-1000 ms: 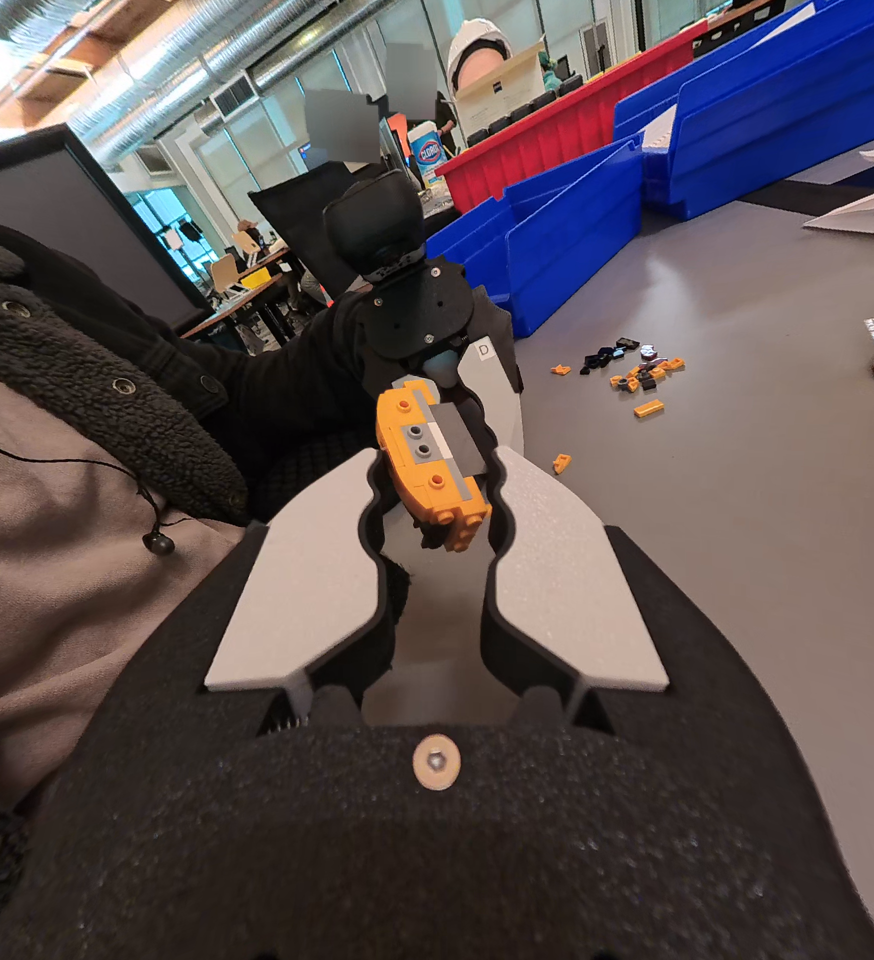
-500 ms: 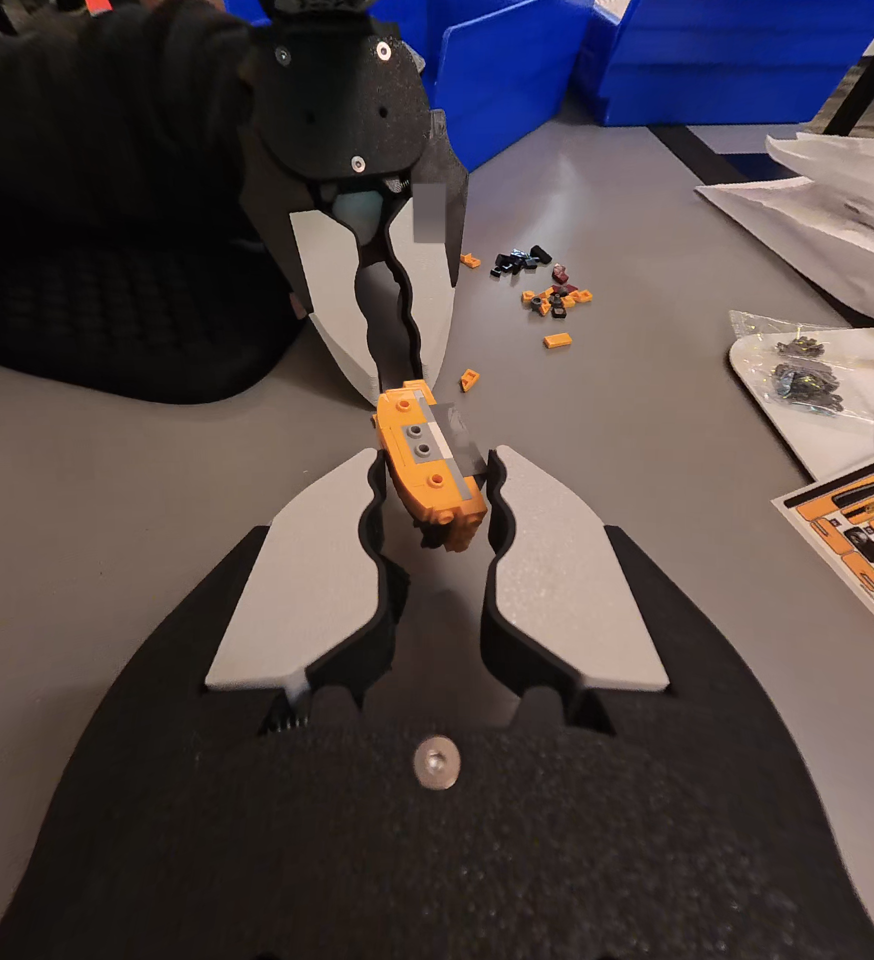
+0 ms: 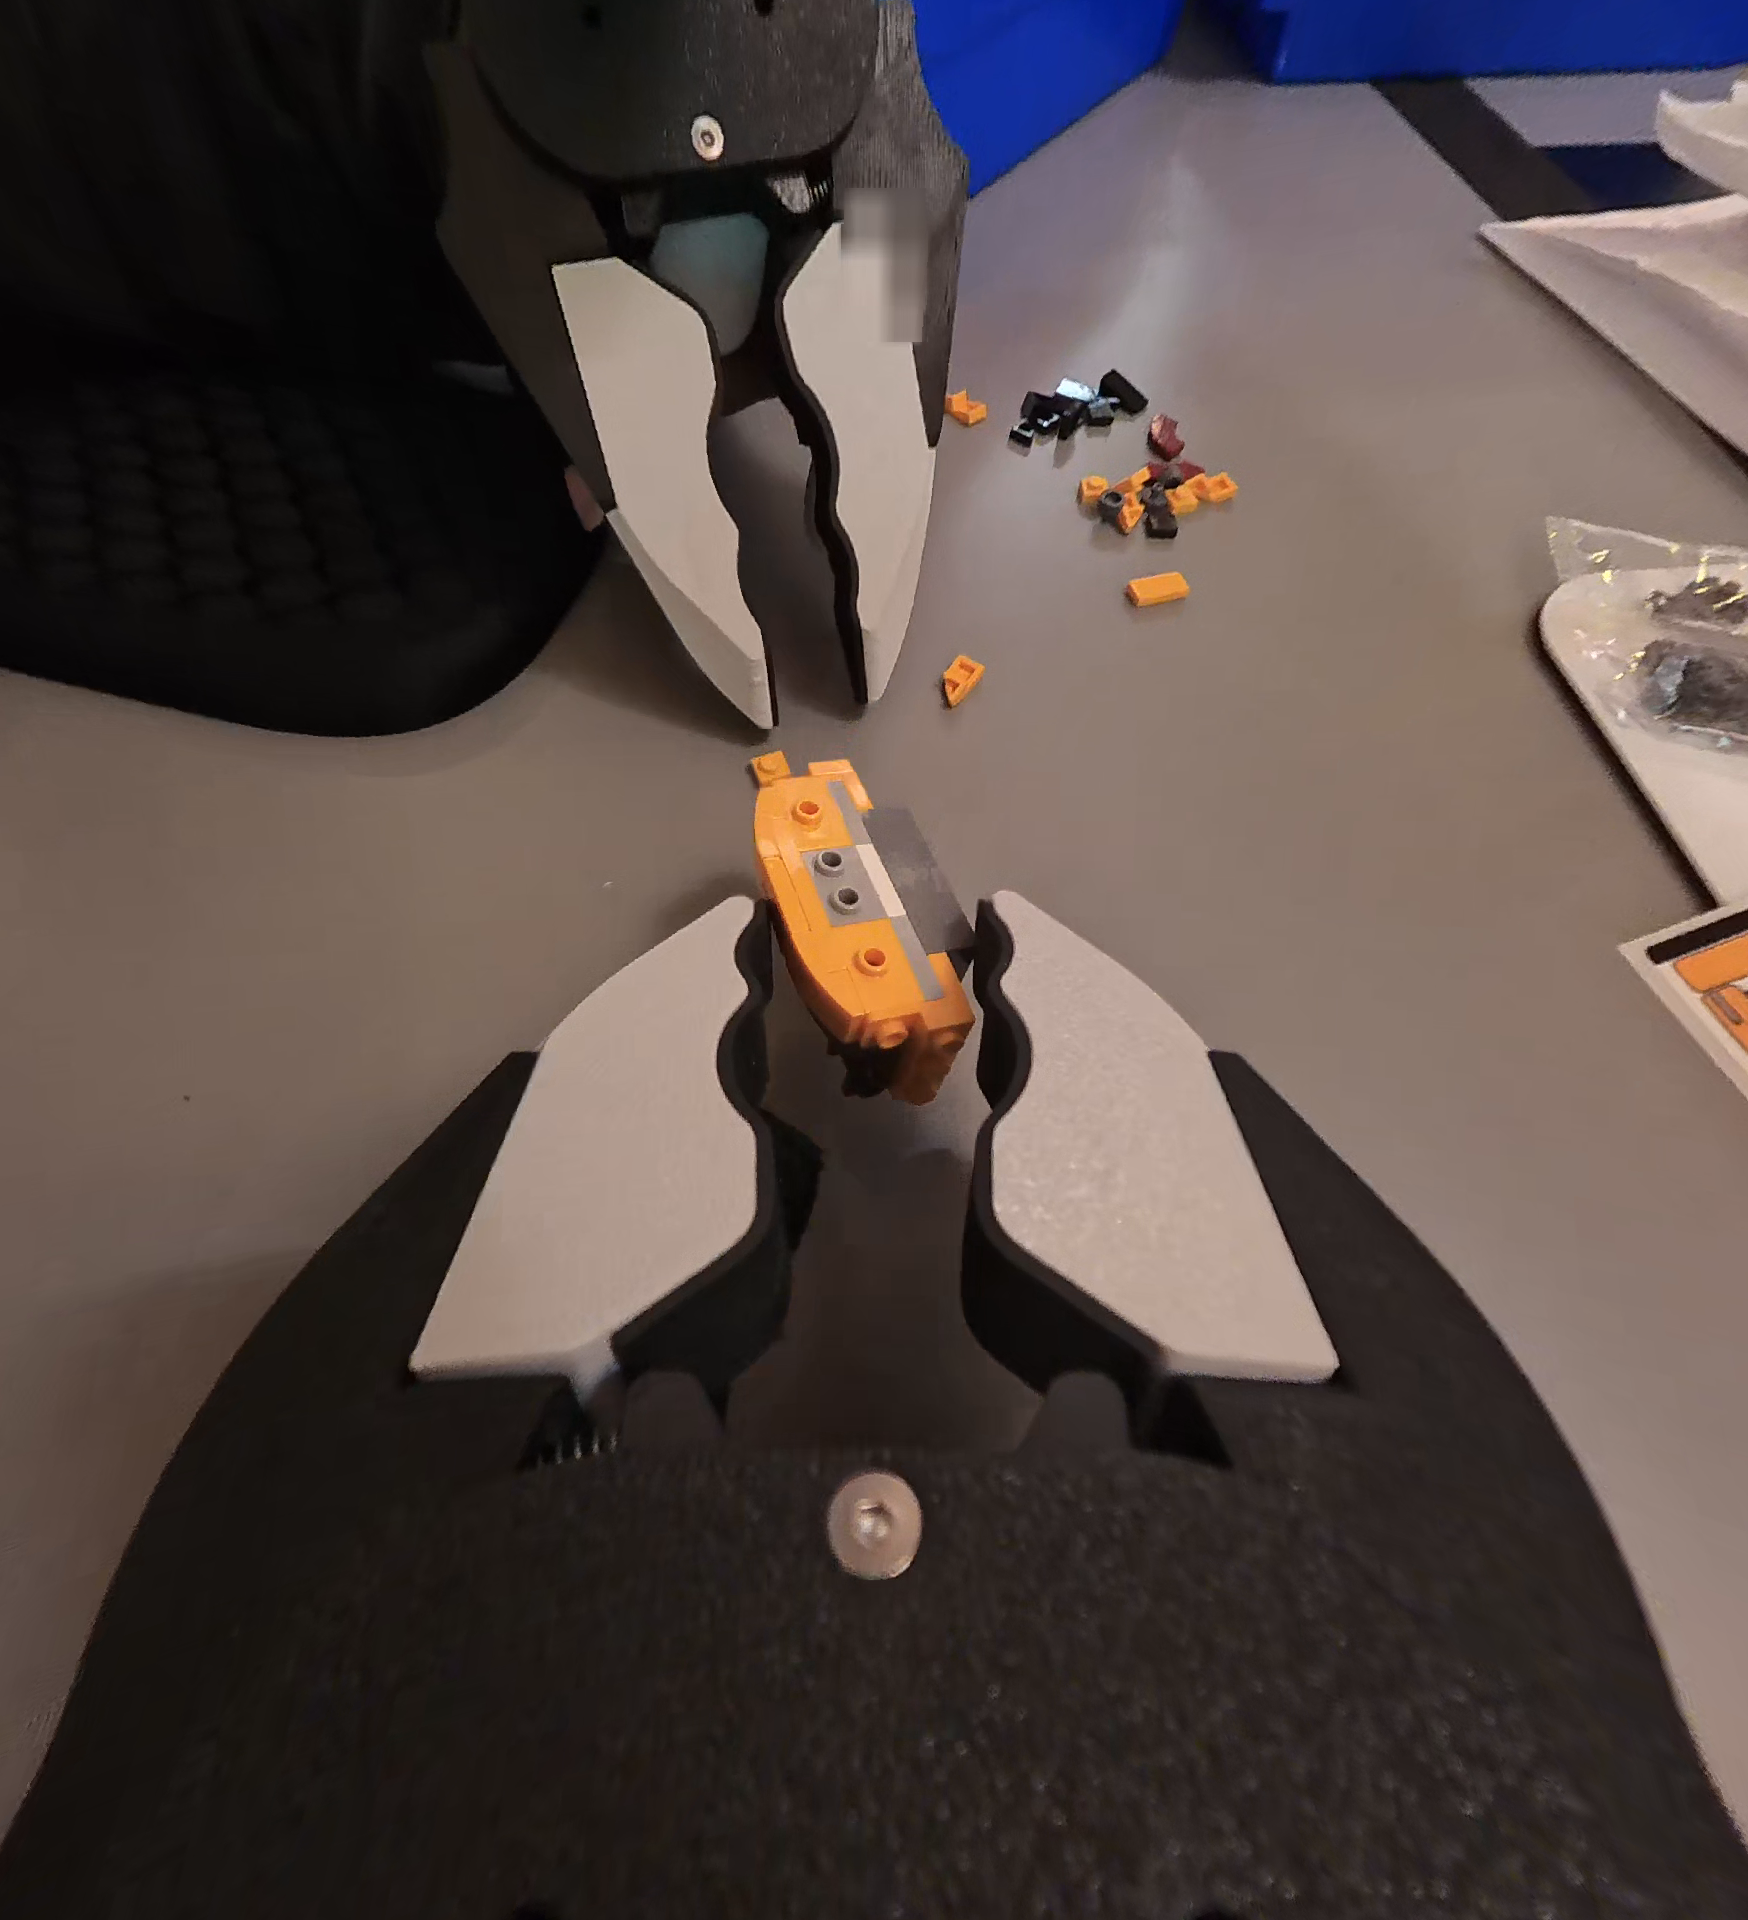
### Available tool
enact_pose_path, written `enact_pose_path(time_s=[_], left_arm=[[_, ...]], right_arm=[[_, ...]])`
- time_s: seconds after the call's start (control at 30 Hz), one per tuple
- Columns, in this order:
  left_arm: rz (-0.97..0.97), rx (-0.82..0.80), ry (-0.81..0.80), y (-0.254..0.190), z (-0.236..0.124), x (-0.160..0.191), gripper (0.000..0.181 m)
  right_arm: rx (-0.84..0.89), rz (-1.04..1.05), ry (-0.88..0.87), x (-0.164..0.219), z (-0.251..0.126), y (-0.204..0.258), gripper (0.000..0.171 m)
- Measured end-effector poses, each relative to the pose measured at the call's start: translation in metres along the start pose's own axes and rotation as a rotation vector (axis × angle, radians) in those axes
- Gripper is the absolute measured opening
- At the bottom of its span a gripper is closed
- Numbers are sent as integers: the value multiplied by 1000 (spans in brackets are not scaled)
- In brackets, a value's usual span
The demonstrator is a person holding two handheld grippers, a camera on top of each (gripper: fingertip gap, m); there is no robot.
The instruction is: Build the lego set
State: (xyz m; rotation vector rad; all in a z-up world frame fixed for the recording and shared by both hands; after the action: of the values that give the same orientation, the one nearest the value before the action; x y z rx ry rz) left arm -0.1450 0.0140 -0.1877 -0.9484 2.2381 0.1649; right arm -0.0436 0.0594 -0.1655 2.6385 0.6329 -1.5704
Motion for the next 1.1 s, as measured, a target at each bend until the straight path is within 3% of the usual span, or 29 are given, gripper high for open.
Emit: enact_pose_path(time_s=[0.33,1.1], left_arm=[[3,15,-8,-3,1,-1,21],[5,28,-5,-5,4,-2,21]], right_arm=[[-61,109,-38,-2,-2,0,37],[-52,94,14,3,1,0,37]])
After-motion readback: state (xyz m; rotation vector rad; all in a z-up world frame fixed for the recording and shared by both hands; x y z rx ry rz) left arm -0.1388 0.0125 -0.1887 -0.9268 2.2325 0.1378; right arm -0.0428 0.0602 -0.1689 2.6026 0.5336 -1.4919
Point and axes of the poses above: each gripper's, where its closed fingertips meet, z out along the fingers, x out of its underside, y = z × x across the jaws, the point moved 3 cm from there along -z, back along the fingers, and after that the axes turned 12 degrees about -z, right-handed, at the moved point
